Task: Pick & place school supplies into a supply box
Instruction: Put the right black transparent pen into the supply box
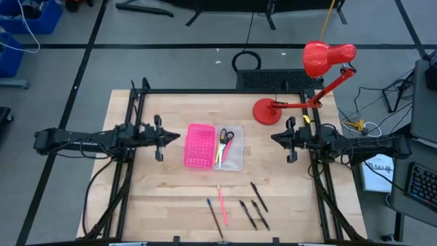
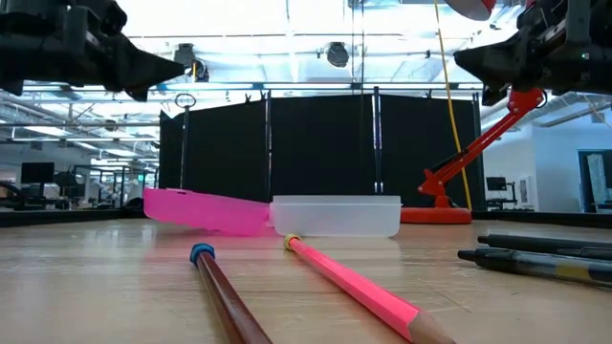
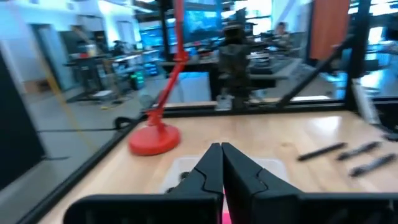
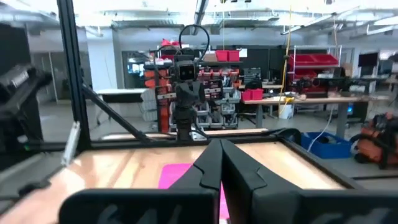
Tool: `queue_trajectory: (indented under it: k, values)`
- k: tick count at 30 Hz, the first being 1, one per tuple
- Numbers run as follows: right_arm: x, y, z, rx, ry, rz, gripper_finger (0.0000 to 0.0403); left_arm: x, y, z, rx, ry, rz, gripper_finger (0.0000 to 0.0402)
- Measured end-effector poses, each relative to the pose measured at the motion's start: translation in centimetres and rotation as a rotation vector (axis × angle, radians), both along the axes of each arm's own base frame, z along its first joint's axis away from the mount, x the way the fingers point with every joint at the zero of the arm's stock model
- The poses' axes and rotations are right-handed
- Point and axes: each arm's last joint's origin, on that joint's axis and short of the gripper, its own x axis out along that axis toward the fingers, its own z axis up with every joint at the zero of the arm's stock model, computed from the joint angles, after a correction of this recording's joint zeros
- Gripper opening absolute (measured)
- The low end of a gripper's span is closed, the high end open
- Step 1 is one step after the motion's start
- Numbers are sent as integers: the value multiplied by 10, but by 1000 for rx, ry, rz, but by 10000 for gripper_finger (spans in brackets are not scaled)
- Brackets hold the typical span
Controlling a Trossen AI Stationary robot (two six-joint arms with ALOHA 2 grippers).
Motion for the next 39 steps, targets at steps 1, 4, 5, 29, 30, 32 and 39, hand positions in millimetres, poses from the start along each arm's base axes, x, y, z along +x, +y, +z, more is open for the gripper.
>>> queue_trajectory:
  k: [1,4,5,29,30,32,39]
  values:
    - [0,0,0,-19,5,-4,0,0,1,0,2,1,25,14]
    - [0,-1,-1,-24,8,-50,0,0,3,0,13,0,100,32]
    - [0,-2,1,-11,-6,-77,0,-1,3,1,18,-6,119,37]
    - [140,163,94,178,946,-251,0,-1,3,-6,-8,65,118,49]
    - [143,174,96,206,984,-262,0,-1,3,-6,-17,63,118,49]
    - [147,191,101,277,1027,-314,0,-1,3,-6,-20,63,118,49]
    - [156,244,79,662,1266,-427,0,-1,3,-10,21,107,118,49]
